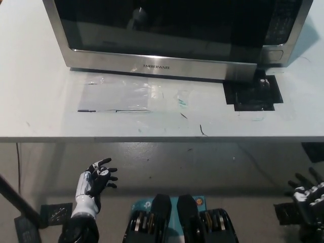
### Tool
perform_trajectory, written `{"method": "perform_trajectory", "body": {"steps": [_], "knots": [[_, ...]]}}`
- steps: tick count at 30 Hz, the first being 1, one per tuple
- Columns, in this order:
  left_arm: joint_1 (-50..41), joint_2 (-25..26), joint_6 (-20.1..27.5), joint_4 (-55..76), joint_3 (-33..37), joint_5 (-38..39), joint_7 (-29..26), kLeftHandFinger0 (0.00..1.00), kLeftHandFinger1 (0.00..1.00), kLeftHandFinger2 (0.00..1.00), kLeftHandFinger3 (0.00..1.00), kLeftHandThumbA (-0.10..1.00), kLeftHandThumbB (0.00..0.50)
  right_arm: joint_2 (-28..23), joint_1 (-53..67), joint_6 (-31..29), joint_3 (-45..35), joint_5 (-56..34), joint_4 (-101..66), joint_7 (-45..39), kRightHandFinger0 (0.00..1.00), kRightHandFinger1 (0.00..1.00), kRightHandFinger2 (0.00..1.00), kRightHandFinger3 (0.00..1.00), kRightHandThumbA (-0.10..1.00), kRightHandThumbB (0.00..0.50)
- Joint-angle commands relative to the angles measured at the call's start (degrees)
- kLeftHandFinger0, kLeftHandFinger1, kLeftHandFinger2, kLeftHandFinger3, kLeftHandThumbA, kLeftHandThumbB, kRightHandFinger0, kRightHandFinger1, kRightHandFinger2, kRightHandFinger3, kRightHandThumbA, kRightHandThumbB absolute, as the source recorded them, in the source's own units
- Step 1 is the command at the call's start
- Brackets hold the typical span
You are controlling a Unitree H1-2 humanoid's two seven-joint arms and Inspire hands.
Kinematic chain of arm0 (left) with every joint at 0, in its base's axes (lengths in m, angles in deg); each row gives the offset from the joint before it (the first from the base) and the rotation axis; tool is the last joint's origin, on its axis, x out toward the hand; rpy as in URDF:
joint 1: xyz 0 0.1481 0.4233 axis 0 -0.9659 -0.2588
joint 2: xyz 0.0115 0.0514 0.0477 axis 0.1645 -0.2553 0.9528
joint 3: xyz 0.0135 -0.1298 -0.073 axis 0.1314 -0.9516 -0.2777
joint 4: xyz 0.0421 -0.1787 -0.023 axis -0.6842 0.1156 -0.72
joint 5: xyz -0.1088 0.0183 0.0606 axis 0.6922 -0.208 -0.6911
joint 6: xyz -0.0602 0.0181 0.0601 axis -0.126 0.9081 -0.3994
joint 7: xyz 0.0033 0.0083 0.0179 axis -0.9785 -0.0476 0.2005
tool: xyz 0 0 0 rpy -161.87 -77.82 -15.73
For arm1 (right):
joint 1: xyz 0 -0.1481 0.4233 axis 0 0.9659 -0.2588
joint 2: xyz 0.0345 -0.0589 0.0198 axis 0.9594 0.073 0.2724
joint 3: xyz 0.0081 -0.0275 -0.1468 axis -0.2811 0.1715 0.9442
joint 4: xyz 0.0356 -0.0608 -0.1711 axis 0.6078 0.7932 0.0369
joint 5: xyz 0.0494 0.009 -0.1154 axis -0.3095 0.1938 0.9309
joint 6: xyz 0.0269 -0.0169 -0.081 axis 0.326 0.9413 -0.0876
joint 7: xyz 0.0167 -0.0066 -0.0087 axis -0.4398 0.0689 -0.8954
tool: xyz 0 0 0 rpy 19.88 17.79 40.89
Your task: A microwave is kept infront of the robot with its door slightly ajar. The robot uses its right hand to push the door towards the left to open it.
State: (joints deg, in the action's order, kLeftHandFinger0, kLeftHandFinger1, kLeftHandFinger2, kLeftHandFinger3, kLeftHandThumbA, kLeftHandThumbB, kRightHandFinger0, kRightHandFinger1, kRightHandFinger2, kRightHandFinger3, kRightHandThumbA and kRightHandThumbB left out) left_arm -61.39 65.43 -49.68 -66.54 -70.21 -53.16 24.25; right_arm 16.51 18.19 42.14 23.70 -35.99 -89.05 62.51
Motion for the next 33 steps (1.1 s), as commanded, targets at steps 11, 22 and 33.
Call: {"method": "perform_trajectory", "body": {"steps": [11,22,33], "knots": [[0.44,0.52,2.04,1.15,0.32,0.60,-0.90,0.27,0.31,0.40,0.55,0.02,0.019,-7.00,0.56,12.94,5.25,-9.17,-31.47,-1.83,0.44,0.57,0.69,0.86,0.37,0.191],[0.36,0.76,2.72,0.35,0.19,1.00,-0.63,0.26,0.31,0.39,0.55,0.03,0.027,-17.41,-20.53,16.86,3.62,-7.28,-26.05,-0.50,0.60,0.69,0.83,1.00,0.38,0.192],[-0.15,0.49,1.93,1.32,0.40,1.03,-0.81,0.26,0.30,0.40,0.56,0.04,0.046,-19.42,-40.15,14.26,5.65,-2.39,-5.03,-0.89,0.49,0.64,0.71,0.91,0.36,0.220]]}}
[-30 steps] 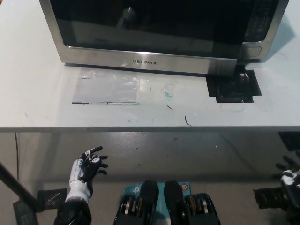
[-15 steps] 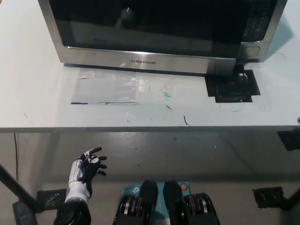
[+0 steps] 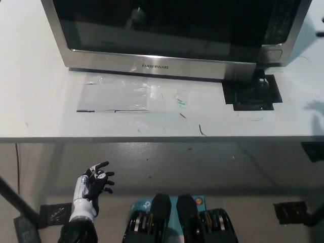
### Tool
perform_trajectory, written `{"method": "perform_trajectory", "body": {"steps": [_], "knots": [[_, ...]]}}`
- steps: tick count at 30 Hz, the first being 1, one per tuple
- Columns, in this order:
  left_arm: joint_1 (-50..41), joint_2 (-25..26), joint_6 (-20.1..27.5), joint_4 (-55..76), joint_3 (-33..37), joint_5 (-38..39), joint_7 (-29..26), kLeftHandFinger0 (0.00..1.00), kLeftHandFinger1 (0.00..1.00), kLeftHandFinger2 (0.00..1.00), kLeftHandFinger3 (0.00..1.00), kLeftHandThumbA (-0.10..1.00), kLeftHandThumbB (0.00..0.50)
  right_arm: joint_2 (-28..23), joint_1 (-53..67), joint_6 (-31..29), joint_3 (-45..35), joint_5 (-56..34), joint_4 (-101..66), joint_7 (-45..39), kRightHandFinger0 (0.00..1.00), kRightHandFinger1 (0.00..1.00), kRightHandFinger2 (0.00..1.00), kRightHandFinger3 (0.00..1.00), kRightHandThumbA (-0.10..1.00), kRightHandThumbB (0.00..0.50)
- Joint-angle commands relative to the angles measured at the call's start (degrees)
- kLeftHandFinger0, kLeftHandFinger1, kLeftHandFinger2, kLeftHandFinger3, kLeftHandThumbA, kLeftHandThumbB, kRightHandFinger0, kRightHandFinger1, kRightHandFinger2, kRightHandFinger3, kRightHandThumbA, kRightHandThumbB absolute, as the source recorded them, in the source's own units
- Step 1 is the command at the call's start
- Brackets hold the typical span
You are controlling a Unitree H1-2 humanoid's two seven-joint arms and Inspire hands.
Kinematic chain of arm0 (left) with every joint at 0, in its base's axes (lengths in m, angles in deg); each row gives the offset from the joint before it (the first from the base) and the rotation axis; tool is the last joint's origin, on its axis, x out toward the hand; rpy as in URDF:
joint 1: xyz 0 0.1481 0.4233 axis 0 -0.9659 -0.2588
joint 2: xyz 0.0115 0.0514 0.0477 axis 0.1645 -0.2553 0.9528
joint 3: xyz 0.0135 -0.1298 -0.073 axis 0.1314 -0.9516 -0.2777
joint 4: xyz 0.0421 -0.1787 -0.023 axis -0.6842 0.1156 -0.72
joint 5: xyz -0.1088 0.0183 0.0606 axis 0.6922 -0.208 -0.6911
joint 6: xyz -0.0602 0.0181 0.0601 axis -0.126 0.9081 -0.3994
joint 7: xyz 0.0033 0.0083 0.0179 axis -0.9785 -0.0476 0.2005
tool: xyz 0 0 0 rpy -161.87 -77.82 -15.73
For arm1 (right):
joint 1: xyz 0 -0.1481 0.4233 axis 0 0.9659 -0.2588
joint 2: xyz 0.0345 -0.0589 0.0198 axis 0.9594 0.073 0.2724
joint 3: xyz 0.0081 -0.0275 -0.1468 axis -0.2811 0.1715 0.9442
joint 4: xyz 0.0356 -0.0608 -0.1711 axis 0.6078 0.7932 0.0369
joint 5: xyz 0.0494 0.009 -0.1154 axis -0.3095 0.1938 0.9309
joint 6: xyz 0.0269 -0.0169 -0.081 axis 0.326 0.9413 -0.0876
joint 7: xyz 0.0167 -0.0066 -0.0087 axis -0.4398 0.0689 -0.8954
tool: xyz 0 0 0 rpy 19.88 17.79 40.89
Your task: A microwave is kept infront of the robot with its door slightly ajar. The robot uses its right hand to push the door towards the left to open it.
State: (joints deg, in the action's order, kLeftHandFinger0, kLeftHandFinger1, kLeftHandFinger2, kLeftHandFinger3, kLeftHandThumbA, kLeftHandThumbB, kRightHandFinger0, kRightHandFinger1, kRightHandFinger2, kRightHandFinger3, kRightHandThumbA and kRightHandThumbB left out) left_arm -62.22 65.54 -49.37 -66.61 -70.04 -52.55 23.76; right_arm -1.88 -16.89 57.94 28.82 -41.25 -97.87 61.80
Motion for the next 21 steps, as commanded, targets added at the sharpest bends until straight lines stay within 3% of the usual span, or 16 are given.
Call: {"method": "perform_trajectory", "body": {"steps": [1,4,5,8,11,12,16,21], "knots": [[0.68,0.53,1.99,1.42,0.39,0.14,-0.36,0.26,0.30,0.40,0.56,0.04,0.041,-1.06,-6.24,-1.75,0.69,3.22,5.92,-0.18,0.49,0.65,0.71,0.92,0.36,0.211],[0.49,0.35,0.96,2.31,0.51,0.26,-0.41,0.30,0.32,0.42,0.57,0.03,0.028,-1.79,-8.26,-2.92,1.21,4.25,10.84,-1.03,0.52,0.70,0.76,0.97,0.40,0.217],[0.60,0.42,1.45,1.83,0.50,0.31,-0.28,0.27,0.31,0.41,0.57,0.04,0.037,-2.51,-10.27,-4.34,2.36,5.71,15.78,-1.91,0.58,0.76,0.82,1.00,0.45,0.255],[0.82,0.62,1.59,1.50,0.75,0.10,-0.20,0.27,0.31,0.40,0.55,0.06,0.042,-3.22,-12.79,-6.08,4.00,7.51,22.11,-2.74,0.68,0.86,0.90,1.00,0.49,0.272],[0.87,0.63,1.84,1.49,0.79,0.42,0.18,0.27,0.31,0.39,0.54,0.05,0.031,-3.23,-13.98,-7.82,4.86,8.59,25.57,-2.97,0.66,0.89,0.94,1.00,0.47,0.243],[0.68,0.67,1.51,1.90,0.90,0.33,0.20,0.28,0.32,0.40,0.55,0.05,0.038,-2.85,-14.57,-8.42,5.32,9.24,27.29,-2.70,0.62,0.84,0.92,1.00,0.44,0.219],[0.46,0.70,1.55,1.94,1.19,0.02,0.01,0.33,0.34,0.41,0.56,0.07,0.039,-2.10,-15.14,-10.32,5.82,9.90,30.03,-2.81,0.61,0.85,0.93,1.00,0.43,0.234],[0.52,0.50,0.98,2.13,0.56,1.14,0.12,0.30,0.32,0.42,0.54,0.05,0.043,-1.79,-15.02,-10.61,4.88,10.20,31.40,-2.04,0.63,0.88,0.92,1.00,0.41,0.219]]}}
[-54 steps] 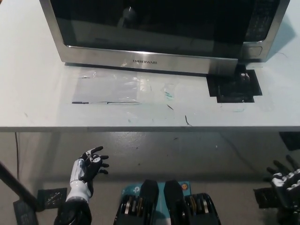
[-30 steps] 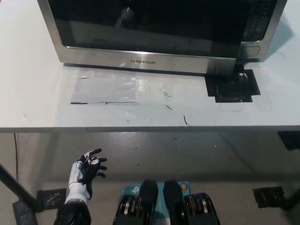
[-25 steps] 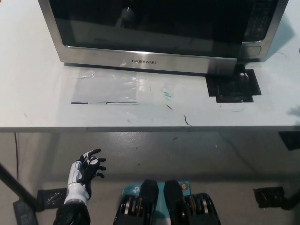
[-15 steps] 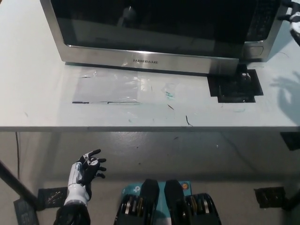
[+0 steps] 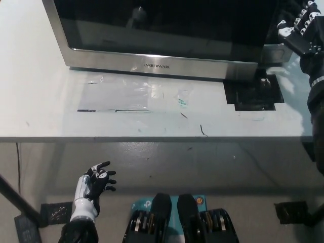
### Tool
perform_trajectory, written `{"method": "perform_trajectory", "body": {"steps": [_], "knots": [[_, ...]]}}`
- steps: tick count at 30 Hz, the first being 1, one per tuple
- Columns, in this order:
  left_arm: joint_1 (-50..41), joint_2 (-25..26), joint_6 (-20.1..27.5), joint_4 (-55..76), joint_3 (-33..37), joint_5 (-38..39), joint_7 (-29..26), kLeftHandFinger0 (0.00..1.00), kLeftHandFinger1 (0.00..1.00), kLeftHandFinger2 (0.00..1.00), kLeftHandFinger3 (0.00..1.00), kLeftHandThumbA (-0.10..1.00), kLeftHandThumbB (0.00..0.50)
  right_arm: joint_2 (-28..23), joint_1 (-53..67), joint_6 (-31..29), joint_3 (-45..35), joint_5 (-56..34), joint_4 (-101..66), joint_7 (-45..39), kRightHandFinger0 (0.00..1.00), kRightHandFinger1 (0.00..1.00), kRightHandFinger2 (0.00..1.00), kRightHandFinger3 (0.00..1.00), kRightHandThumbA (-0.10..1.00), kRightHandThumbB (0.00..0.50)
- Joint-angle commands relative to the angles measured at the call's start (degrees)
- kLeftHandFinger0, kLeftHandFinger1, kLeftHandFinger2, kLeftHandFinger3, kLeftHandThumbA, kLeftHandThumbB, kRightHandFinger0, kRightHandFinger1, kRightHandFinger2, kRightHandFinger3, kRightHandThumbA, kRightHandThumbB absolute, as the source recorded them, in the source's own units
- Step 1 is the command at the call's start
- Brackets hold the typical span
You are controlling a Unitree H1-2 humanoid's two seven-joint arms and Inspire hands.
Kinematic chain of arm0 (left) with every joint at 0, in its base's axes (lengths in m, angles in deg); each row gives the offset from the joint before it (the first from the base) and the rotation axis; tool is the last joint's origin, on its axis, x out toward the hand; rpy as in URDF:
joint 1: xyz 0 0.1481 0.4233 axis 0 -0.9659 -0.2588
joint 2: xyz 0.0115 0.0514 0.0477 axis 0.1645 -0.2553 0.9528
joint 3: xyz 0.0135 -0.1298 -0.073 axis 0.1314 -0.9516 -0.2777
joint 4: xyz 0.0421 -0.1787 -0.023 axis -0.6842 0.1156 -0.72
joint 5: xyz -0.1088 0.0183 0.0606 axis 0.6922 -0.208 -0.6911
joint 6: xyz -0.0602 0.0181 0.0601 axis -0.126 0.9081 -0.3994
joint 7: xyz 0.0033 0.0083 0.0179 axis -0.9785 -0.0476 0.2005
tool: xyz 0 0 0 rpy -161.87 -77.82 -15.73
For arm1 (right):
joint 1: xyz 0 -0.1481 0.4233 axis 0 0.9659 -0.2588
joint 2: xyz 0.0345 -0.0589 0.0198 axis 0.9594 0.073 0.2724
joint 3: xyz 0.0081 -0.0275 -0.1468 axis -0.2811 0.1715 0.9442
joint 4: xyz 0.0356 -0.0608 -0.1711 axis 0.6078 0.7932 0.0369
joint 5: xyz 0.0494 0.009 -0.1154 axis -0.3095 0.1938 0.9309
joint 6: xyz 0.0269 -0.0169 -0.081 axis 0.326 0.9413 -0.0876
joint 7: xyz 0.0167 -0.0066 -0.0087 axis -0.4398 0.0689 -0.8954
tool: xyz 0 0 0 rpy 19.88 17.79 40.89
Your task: A microwave is kept infront of the robot with its door slightly ajar. The robot uses its right hand to push the door towards the left to open it.
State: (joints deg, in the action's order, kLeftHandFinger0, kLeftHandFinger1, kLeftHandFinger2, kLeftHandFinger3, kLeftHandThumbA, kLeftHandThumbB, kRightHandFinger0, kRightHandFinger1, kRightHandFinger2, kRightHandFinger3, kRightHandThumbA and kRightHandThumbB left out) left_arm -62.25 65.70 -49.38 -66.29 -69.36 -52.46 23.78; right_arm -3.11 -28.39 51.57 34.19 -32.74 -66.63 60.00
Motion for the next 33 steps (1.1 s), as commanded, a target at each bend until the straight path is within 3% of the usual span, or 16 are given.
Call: {"method": "perform_trajectory", "body": {"steps": [1,5,8,12,19,20,23,25,33], "knots": [[0.51,0.30,0.94,1.97,-0.13,1.04,0.04,0.29,0.32,0.41,0.54,0.03,0.032,-0.58,-3.47,-4.45,-0.67,1.68,0.39,-0.25,0.63,0.88,0.92,1.00,0.40,0.208],[0.39,0.11,0.74,2.48,0.07,0.56,-0.71,0.29,0.31,0.40,0.54,0.01,0.026,-0.97,-3.26,-5.20,-0.97,2.14,1.57,-0.58,0.65,0.89,0.93,1.00,0.40,0.222],[0.53,0.29,1.46,1.97,0.67,0.12,-0.24,0.28,0.32,0.41,0.56,0.03,0.020,-1.06,-3.49,-5.54,-0.84,2.84,2.92,-0.51,0.63,0.89,0.93,0.99,0.43,0.260],[0.79,0.36,1.02,2.17,0.75,0.29,-0.17,0.27,0.30,0.39,0.54,0.05,0.032,-0.31,-4.51,-5.10,0.25,3.66,4.47,-1.04,0.63,0.87,0.91,0.97,0.36,0.196],[0.61,0.64,0.42,2.65,1.48,-0.06,0.18,0.27,0.31,0.41,0.57,0.07,0.022,1.06,-5.89,-5.75,1.58,5.35,8.75,-0.79,0.61,0.84,0.89,0.96,0.30,0.191],[0.47,0.71,0.66,2.70,1.77,-0.36,0.22,0.29,0.32,0.41,0.56,0.08,0.024,1.33,-6.28,-5.54,2.02,5.93,9.76,-0.52,0.62,0.86,0.89,0.96,0.32,0.217],[0.60,0.79,1.02,2.29,1.87,-0.21,0.25,0.29,0.32,0.41,0.56,0.07,0.007,2.09,-7.41,-6.73,2.30,6.00,12.47,-0.73,0.61,0.86,0.90,0.95,0.29,0.219],[0.86,0.86,0.61,2.38,1.93,-0.16,0.26,0.27,0.31,0.42,0.57,0.06,0.005,2.63,-8.17,-8.04,2.58,6.53,14.05,-0.57,0.55,0.83,0.88,0.92,0.32,0.244],[0.78,0.76,1.01,1.93,1.82,-0.06,0.02,0.28,0.32,0.41,0.56,0.05,0.011,5.94,-7.21,-7.80,3.03,6.64,14.15,-0.16,0.55,0.81,0.88,0.93,0.35,0.248]]}}
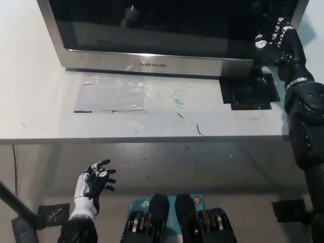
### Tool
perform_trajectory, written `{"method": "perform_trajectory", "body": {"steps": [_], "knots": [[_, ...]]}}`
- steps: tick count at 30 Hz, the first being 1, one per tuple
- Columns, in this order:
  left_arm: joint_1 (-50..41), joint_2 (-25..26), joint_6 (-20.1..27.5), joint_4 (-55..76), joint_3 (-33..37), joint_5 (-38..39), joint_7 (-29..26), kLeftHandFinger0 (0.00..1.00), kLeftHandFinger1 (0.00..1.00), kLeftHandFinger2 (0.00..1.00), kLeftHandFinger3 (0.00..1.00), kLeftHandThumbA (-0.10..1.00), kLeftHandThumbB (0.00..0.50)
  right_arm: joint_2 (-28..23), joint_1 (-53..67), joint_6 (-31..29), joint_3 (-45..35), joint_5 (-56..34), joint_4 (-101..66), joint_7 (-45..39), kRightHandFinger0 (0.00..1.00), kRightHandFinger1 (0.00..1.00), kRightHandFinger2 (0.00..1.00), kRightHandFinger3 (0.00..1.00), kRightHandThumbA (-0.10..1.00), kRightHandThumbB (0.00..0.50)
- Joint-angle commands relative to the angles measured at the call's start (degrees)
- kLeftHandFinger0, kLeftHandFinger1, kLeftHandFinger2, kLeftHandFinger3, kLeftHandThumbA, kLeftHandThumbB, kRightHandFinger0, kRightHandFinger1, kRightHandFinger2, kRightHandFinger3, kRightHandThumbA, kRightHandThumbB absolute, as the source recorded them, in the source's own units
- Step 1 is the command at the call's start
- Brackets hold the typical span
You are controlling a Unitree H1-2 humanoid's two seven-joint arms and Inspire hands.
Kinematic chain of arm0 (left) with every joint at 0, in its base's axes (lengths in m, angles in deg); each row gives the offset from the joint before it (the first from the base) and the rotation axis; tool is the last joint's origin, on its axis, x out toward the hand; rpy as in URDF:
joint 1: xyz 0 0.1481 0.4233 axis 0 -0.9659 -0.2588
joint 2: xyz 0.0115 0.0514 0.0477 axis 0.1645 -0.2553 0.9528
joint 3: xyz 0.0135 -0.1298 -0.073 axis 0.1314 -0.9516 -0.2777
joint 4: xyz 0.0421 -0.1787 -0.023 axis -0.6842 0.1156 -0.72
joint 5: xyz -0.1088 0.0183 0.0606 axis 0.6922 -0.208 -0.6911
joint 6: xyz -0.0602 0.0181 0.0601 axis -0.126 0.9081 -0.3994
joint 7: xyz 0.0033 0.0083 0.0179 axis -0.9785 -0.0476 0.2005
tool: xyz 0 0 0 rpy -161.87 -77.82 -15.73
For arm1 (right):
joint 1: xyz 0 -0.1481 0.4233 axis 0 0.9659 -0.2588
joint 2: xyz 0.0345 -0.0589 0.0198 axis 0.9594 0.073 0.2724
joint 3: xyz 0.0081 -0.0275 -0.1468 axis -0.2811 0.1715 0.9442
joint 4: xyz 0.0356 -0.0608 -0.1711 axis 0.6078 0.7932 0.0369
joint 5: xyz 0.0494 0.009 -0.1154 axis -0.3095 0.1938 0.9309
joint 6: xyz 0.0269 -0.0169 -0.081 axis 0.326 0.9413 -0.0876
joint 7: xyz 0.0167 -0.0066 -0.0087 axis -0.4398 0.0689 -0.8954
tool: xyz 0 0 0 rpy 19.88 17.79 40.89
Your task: A microwave is kept infront of the robot with its door slightly ajar. The robot uses its right hand to push the door towards the left to open it.
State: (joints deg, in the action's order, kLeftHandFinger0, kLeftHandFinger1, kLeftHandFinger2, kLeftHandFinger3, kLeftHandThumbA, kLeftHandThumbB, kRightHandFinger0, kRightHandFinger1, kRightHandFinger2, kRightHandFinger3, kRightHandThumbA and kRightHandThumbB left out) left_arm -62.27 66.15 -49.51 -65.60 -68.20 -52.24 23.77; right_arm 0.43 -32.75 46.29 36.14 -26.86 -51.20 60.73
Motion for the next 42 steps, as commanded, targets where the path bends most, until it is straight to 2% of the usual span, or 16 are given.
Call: {"method": "perform_trajectory", "body": {"steps": [1,7,10,12,14,17,19,21,25,27,29,35,37,38,41,42], "knots": [[0.81,0.28,1.09,1.28,0.66,-0.27,-0.02,0.27,0.31,0.40,0.56,0.05,0.007,2.87,-2.24,-2.35,1.04,0.70,-1.97,-0.72,0.55,0.81,0.88,0.92,0.36,0.241],[0.59,0.45,1.05,1.20,0.96,-0.51,0.19,0.29,0.33,0.43,0.60,0.07,0.001,4.82,0.99,-1.15,0.72,0.08,-5.51,-0.60,0.55,0.79,0.86,0.88,0.37,0.247],[0.76,0.33,1.16,0.92,0.76,-0.43,-0.24,0.27,0.31,0.40,0.57,0.06,0.021,5.88,4.21,0.04,0.43,-1.19,-10.07,-1.10,0.53,0.81,0.86,0.87,0.33,0.221],[0.75,0.23,0.59,1.27,0.76,-0.61,-0.67,0.26,0.30,0.39,0.56,0.06,0.026,6.24,5.69,0.30,0.34,-1.42,-11.87,-1.15,0.53,0.81,0.85,0.87,0.37,0.238],[0.73,0.25,1.09,1.13,0.74,-0.41,-0.32,0.25,0.30,0.39,0.56,0.04,0.014,6.84,8.15,0.76,0.40,-2.16,-15.45,-1.71,0.56,0.81,0.84,0.91,0.36,0.219],[0.61,0.34,0.67,1.75,0.83,-0.51,-0.29,0.24,0.30,0.41,0.58,0.03,0.000,7.94,12.81,2.65,1.27,-2.60,-22.03,-1.91,0.54,0.78,0.83,0.96,0.43,0.245],[0.49,0.34,0.78,1.50,0.84,-0.39,-0.10,0.23,0.30,0.41,0.58,0.03,0.006,8.58,15.60,4.31,1.44,-3.70,-26.10,-2.22,0.57,0.80,0.85,1.00,0.42,0.223],[0.35,0.46,0.62,1.56,1.21,-1.04,-0.35,0.28,0.32,0.42,0.58,0.05,0.001,9.09,18.15,4.95,1.83,-4.25,-29.42,-2.60,0.56,0.80,0.86,1.00,0.43,0.227],[0.56,0.43,1.18,0.99,1.00,-0.76,-0.36,0.27,0.31,0.40,0.58,0.05,0.013,10.07,21.89,7.07,2.38,-6.18,-34.73,-3.25,0.61,0.83,0.89,1.00,0.44,0.215],[0.70,0.45,1.04,0.85,0.78,-0.38,-0.15,0.26,0.30,0.40,0.57,0.05,0.007,10.79,23.95,8.12,2.92,-6.71,-37.52,-3.20,0.59,0.82,0.89,1.00,0.44,0.221],[0.69,0.39,0.57,1.00,0.71,-0.36,-0.32,0.26,0.30,0.40,0.57,0.05,0.012,11.47,27.04,8.24,3.79,-8.84,-40.71,-4.74,0.59,0.82,0.90,1.00,0.41,0.205],[0.81,0.52,1.11,0.50,0.76,-0.44,-0.15,0.27,0.31,0.40,0.57,0.04,0.007,11.90,32.84,8.47,6.82,-9.82,-46.21,-6.04,0.59,0.83,0.89,0.98,0.46,0.226],[0.57,0.36,0.62,1.23,0.68,-0.23,-0.13,0.24,0.30,0.40,0.56,0.02,0.000,11.89,33.81,9.38,7.51,-10.01,-47.50,-5.85,0.59,0.82,0.89,0.98,0.47,0.238],[0.68,0.44,0.41,1.10,0.66,-0.19,-0.08,0.24,0.30,0.39,0.56,0.03,0.016,12.43,36.05,9.93,8.90,-10.02,-49.69,-5.76,0.54,0.79,0.88,0.98,0.49,0.278],[0.67,0.50,0.94,0.88,0.73,-0.16,0.19,0.26,0.30,0.39,0.55,0.04,0.016,12.31,38.26,9.02,10.88,-9.74,-51.32,-6.17,0.52,0.78,0.87,0.98,0.50,0.258],[0.75,0.42,0.96,0.79,0.56,-0.01,0.05,0.25,0.30,0.38,0.53,0.03,0.022,12.56,39.05,9.61,11.30,-10.51,-52.02,-6.04,0.53,0.77,0.87,0.99,0.48,0.265]]}}
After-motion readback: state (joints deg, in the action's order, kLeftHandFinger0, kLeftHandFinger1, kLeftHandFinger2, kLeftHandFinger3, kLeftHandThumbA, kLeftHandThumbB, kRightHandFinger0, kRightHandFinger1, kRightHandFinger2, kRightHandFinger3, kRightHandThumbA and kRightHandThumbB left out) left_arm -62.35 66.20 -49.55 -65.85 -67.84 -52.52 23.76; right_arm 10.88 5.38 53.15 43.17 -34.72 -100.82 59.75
